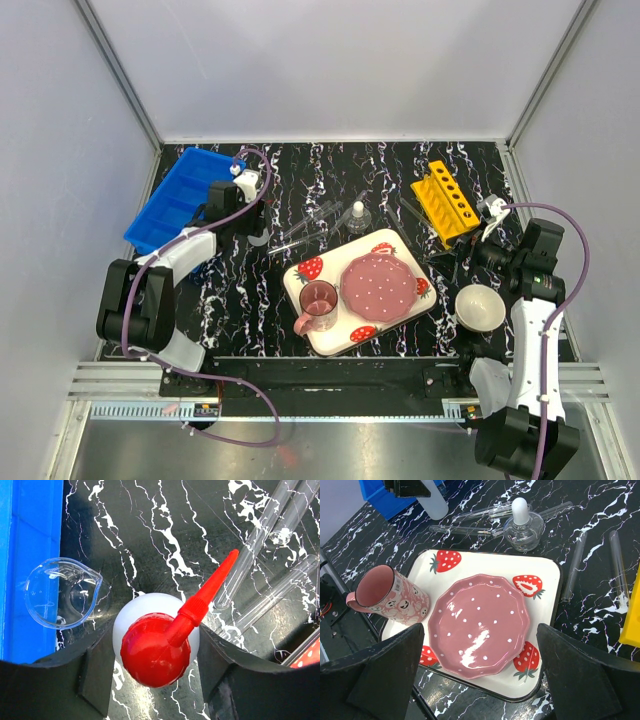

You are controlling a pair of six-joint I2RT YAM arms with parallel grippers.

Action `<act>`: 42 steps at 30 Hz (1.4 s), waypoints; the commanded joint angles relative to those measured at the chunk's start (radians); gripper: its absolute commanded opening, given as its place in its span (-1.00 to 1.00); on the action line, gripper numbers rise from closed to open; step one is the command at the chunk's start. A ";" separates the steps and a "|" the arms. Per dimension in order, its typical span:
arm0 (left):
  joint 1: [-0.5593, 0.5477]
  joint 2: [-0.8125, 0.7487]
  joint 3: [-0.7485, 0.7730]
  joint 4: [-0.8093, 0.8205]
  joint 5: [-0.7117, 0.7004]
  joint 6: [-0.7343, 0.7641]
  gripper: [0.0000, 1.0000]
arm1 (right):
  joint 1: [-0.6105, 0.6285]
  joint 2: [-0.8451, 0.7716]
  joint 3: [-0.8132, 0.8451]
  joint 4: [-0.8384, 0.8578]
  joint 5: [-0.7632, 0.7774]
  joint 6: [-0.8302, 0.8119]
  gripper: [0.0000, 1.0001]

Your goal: Organize the chemistry lab equipment

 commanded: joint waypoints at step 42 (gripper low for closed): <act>0.672 0.245 0.566 -0.544 0.445 -0.502 -0.17 | -0.010 -0.026 0.009 -0.003 -0.051 -0.031 0.99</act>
